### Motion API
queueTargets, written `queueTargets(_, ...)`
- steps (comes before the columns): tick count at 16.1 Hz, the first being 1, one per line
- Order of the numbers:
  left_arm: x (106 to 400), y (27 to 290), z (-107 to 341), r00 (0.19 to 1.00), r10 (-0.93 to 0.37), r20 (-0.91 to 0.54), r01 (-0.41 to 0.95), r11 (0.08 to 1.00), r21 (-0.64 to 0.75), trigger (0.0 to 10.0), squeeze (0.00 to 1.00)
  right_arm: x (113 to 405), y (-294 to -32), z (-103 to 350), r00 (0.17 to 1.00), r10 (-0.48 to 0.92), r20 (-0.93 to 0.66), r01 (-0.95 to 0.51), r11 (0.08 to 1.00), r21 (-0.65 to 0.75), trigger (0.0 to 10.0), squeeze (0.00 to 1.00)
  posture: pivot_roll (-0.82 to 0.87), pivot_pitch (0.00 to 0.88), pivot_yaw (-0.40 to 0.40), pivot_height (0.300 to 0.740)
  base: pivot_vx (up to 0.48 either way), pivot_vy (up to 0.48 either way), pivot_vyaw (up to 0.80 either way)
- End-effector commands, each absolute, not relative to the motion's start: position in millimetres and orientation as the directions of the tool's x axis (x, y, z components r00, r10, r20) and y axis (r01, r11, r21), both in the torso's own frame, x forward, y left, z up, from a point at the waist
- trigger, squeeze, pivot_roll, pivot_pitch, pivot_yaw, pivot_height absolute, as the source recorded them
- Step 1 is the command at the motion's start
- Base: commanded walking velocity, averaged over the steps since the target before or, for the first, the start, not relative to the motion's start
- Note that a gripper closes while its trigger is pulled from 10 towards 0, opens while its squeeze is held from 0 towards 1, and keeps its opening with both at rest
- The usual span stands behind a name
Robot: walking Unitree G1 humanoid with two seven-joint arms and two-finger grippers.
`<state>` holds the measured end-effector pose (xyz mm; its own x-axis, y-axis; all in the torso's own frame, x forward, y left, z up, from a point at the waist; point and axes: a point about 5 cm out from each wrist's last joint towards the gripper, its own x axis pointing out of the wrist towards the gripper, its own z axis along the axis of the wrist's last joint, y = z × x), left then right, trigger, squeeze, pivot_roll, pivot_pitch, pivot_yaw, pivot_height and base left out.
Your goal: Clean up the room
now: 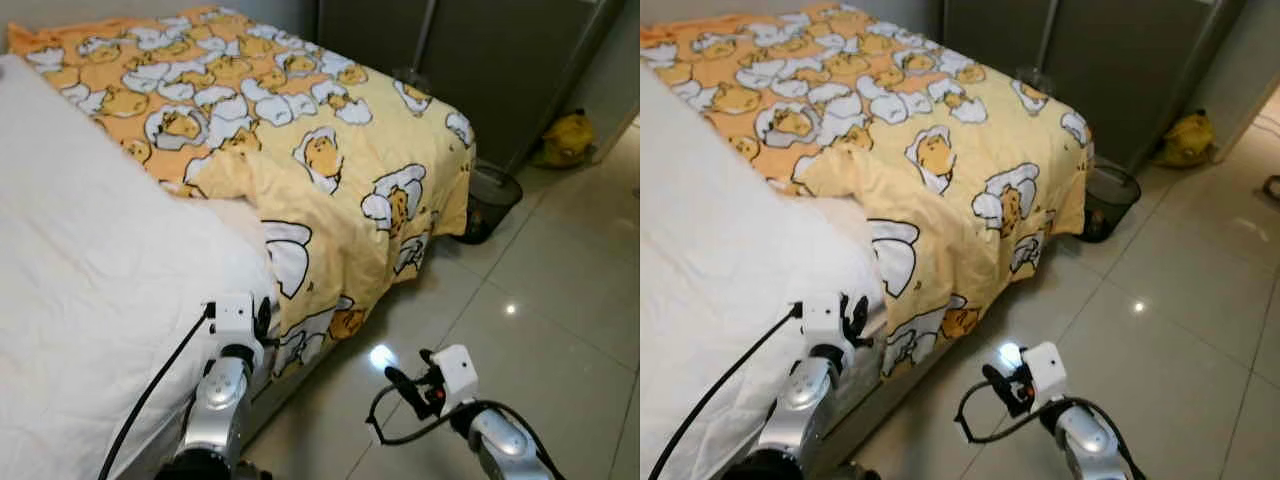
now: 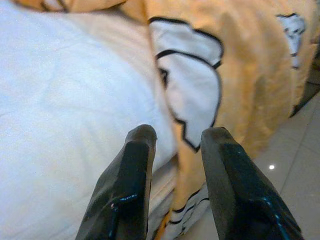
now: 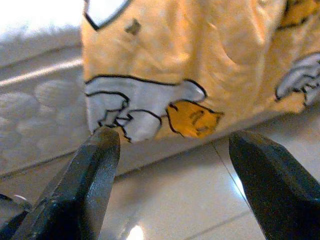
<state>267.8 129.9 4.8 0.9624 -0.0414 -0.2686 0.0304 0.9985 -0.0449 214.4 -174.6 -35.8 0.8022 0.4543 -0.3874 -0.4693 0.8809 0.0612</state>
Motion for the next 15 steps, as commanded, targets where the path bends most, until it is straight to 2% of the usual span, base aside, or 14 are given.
queueTargets(1,268.6,123.5,1.2,0.955,-0.036,-0.294,0.028,0.999,-0.032,10.0,1.0,222.6,-172.4,-25.4,0.816,0.475,-0.331,-0.488,0.871,0.048,10.0,0.0,0.03,0.014,-0.063,0.74,0.0,0.0,0.0)
queueTargets(3,268.5,122.6,2.8,0.958,-0.038,-0.285,0.02,0.998,-0.067,10.0,1.0,227.2,-167.1,-16.0,0.824,0.491,-0.283,-0.504,0.863,0.033,10.0,0.0,0.02,0.014,-0.066,0.74,0.0,-0.465,0.0)
queueTargets(4,268.4,121.6,7.9,0.96,-0.042,-0.277,0.024,0.997,-0.071,10.0,0.0,231.7,-163.9,-1.8,0.836,0.497,-0.232,-0.509,0.861,0.011,10.0,0.0,0.01,0.005,-0.069,0.74,0.292,-0.375,0.0)
queueTargets(9,272.5,118.3,6.8,0.956,-0.023,-0.292,0.013,0.999,-0.037,10.0,0.0,231.4,-152.7,18.6,0.838,0.508,-0.199,-0.52,0.854,-0.009,10.0,0.0,0.0,0.0,-0.068,0.74,0.32,-0.353,0.0)
queueTargets(10,274.4,120.1,7.1,0.954,-0.012,-0.301,0.004,1.0,-0.027,10.0,0.04,231.4,-151.2,22.0,0.837,0.505,-0.212,-0.52,0.854,-0.017,10.0,0.0,0.0,0.0,-0.065,0.74,0.349,-0.326,0.64)
queueTargets(11,275.7,122.4,7.2,0.951,-0.001,-0.309,-0.009,0.999,-0.032,10.0,1.0,231.2,-150.0,24.3,0.834,0.505,-0.222,-0.522,0.852,-0.025,10.0,0.0,0.0,0.0,-0.064,0.74,0.349,-0.326,0.61)
queueTargets(15,284.8,134.5,9.8,0.944,0.064,-0.323,-0.078,0.997,-0.03,10.0,1.0,227.2,-143.5,38.4,0.831,0.511,-0.219,-0.528,0.849,-0.023,10.0,0.0,0.0,0.0,-0.061,0.74,0.384,-0.279,0.57)
